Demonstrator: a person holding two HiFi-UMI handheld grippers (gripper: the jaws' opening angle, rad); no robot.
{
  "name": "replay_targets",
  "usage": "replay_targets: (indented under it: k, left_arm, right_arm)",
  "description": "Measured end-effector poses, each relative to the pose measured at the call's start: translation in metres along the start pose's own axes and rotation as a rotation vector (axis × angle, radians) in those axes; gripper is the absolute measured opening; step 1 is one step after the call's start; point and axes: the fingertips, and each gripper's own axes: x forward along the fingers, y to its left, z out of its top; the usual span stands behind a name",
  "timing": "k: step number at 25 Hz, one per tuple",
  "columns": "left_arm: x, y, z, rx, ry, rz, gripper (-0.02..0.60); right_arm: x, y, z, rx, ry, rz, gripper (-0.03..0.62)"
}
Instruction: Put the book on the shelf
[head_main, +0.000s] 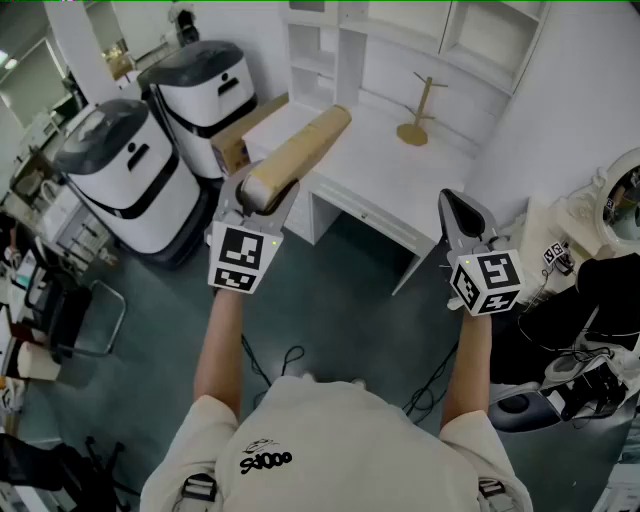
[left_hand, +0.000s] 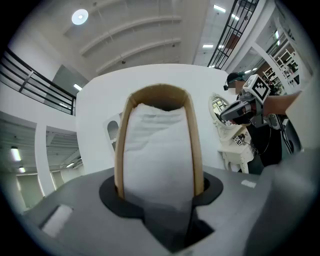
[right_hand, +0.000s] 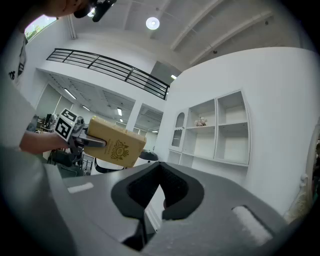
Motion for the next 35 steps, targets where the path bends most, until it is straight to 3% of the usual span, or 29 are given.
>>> replay_targets:
  k: [10, 23, 35]
  left_arm:
    - [-0.007, 0.018, -0.023, -0.012, 0.001, -0.009, 0.238]
    - [-0.005, 0.060, -0.072, -0.036, 0.009, -0.049, 0.238]
    - [0.086, 0.073, -0.079, -0.030, 0.023, -0.050, 0.238]
  right_arm:
    - [0.019, 0.025, 0.009, 0.052, -0.064, 0.040, 0.002]
    - [0.063, 0.054, -0.010, 0.076, 0.026, -0.024, 0.002]
    - [0.126, -0.025, -0.024, 0.103, -0.012, -0.047, 0.002]
